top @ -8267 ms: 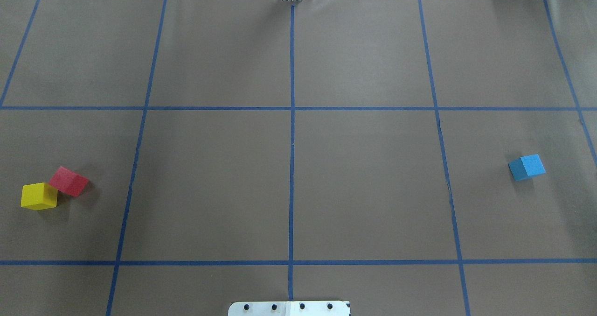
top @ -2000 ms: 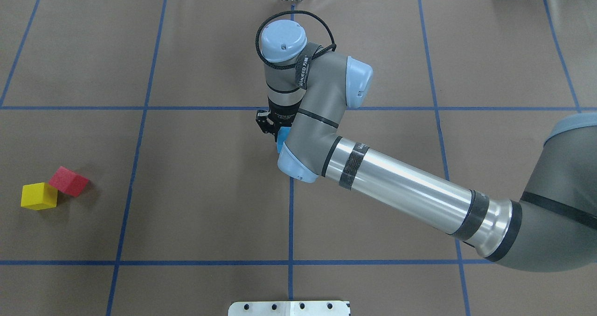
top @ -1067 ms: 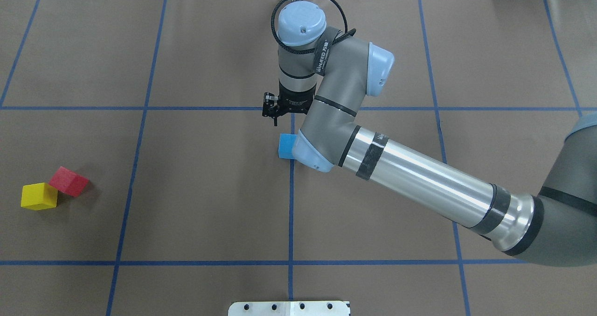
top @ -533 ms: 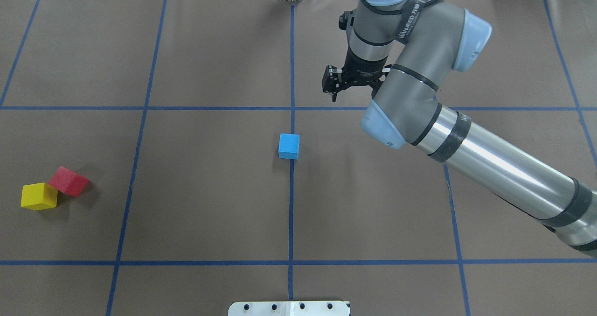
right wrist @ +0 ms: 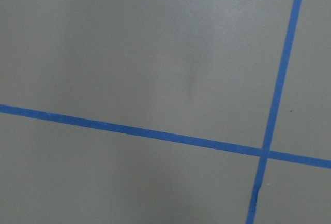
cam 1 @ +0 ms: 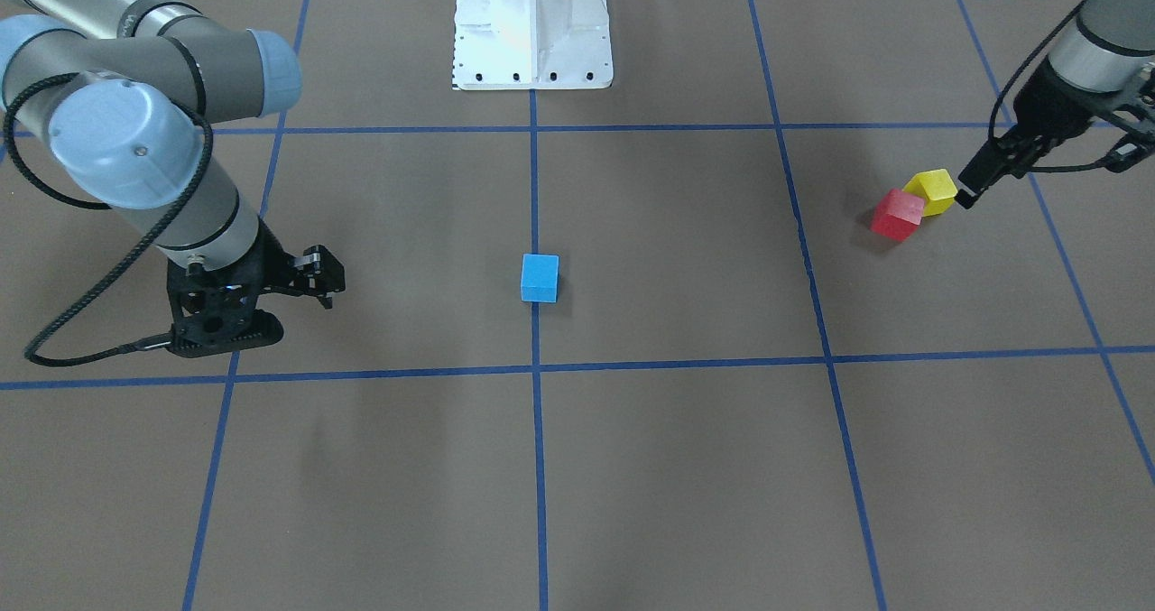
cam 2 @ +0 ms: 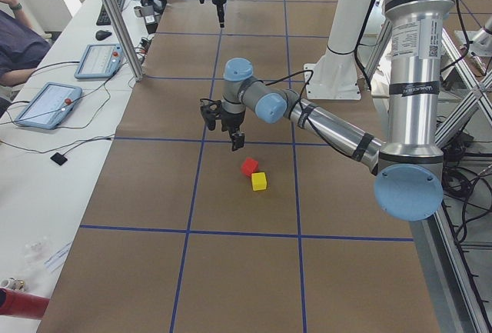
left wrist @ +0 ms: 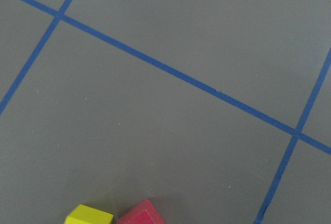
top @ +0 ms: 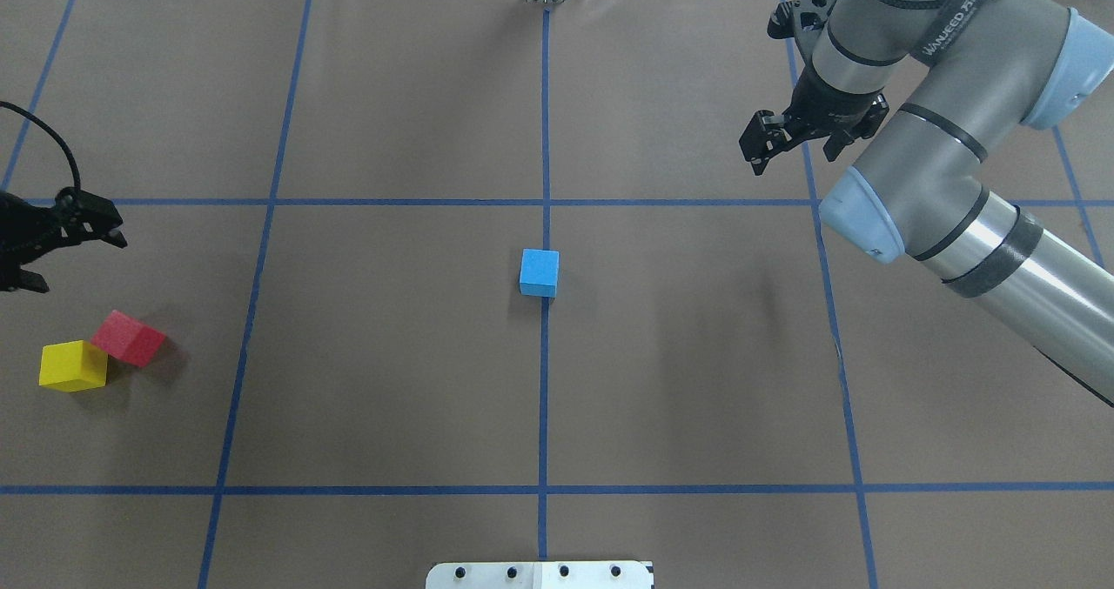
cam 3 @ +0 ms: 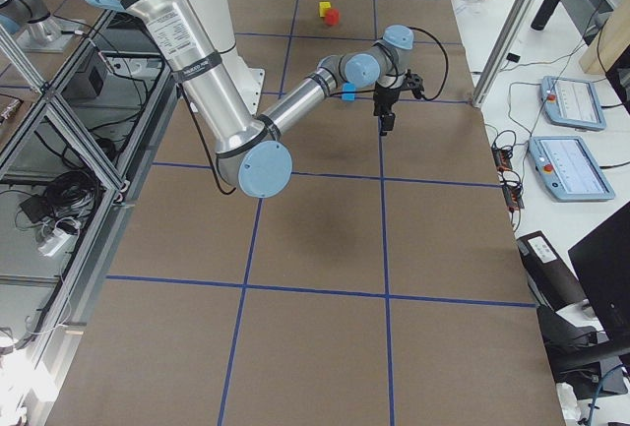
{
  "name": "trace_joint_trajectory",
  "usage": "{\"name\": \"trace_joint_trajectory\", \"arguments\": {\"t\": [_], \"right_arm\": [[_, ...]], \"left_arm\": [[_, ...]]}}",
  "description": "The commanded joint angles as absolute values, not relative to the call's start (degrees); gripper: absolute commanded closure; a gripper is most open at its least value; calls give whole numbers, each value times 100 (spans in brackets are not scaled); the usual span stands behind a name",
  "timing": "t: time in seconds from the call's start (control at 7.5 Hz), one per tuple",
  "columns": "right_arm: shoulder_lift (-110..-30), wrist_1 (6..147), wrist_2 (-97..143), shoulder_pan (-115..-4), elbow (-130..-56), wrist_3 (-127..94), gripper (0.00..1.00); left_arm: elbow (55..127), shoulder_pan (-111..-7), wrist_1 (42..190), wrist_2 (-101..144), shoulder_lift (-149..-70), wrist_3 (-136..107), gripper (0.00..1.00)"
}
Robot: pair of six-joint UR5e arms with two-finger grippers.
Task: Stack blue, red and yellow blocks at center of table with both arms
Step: 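Release the blue cube and raise the right gripper while the left gripper approaches, then lower the left gripper onto the red cube and close on it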
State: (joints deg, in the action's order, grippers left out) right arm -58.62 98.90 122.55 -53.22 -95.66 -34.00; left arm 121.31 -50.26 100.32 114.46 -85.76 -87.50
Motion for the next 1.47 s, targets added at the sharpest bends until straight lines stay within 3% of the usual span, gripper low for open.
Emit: {"name": "trace_joint_trajectory", "arguments": {"t": [0.0, 0.4, 0.67, 0.93, 1.33], "right_arm": [[-5950, 9888, 12217, -5361, -9598, -3270, 1], [-6021, 9879, 12129, -5326, -9598, -3278, 1], [-6029, 9879, 12094, -5317, -9589, -3278, 1], [-6029, 9888, 12085, -5317, -9598, -3287, 1], [-6029, 9879, 12076, -5317, -9624, -3313, 1]], "left_arm": [[12366, -4037, 10212, 10848, -8298, -9964, 0], [12296, -3300, 10301, 10270, -8253, -10956, 0], [12165, -3217, 10440, 10195, -8235, -10934, 0], [11525, -3234, 11360, 10187, -8183, -10916, 0], [11443, -3234, 11408, 10187, -8069, -10855, 0]]}}
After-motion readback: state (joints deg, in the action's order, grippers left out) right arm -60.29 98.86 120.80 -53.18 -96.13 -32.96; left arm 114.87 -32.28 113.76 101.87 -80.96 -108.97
